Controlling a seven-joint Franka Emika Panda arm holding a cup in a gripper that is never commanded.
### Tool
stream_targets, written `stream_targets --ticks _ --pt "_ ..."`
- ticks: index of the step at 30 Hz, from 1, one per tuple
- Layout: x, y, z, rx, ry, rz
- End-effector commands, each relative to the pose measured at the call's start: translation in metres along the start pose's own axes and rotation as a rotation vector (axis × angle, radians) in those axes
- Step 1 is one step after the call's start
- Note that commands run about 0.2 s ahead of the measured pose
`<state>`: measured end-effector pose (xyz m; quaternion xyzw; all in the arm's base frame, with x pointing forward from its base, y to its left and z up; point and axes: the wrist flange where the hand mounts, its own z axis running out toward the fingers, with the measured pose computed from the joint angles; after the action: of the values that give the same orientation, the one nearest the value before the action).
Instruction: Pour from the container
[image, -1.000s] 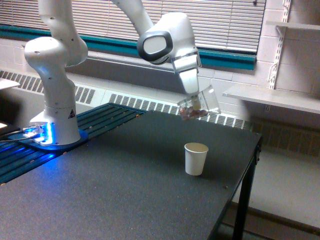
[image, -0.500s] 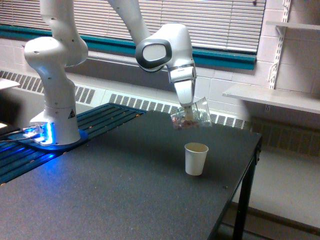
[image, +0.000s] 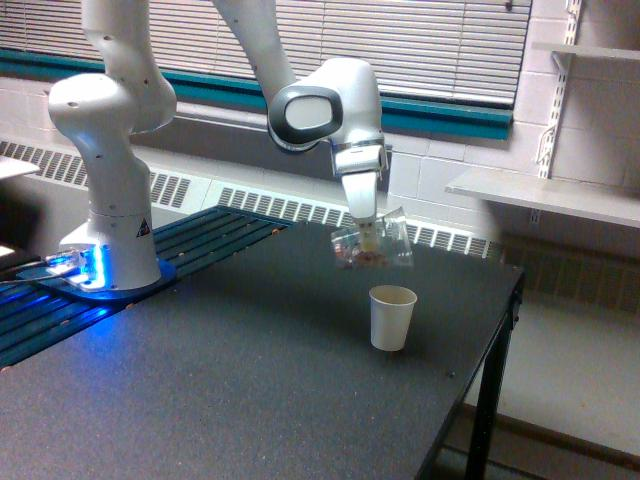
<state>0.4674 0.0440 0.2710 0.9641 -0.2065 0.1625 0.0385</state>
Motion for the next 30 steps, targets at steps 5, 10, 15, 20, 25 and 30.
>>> stream_targets --ticks 5,10,15,20,25,30 --pt "-0.008 0.016 0.014 -0.061 -0.021 0.035" --pt "-0.009 0.019 0.017 -0.085 -0.02 0.03" --pt "-0.009 0.015 0.017 -0.101 -0.018 0.01" --pt "-0.01 0.007 0.017 -0.127 -0.015 -0.023" --pt "-0.011 0.001 0.018 -0.153 -0.015 -0.049" --pt "-0.014 -0.006 0.02 -0.176 -0.013 -0.08"
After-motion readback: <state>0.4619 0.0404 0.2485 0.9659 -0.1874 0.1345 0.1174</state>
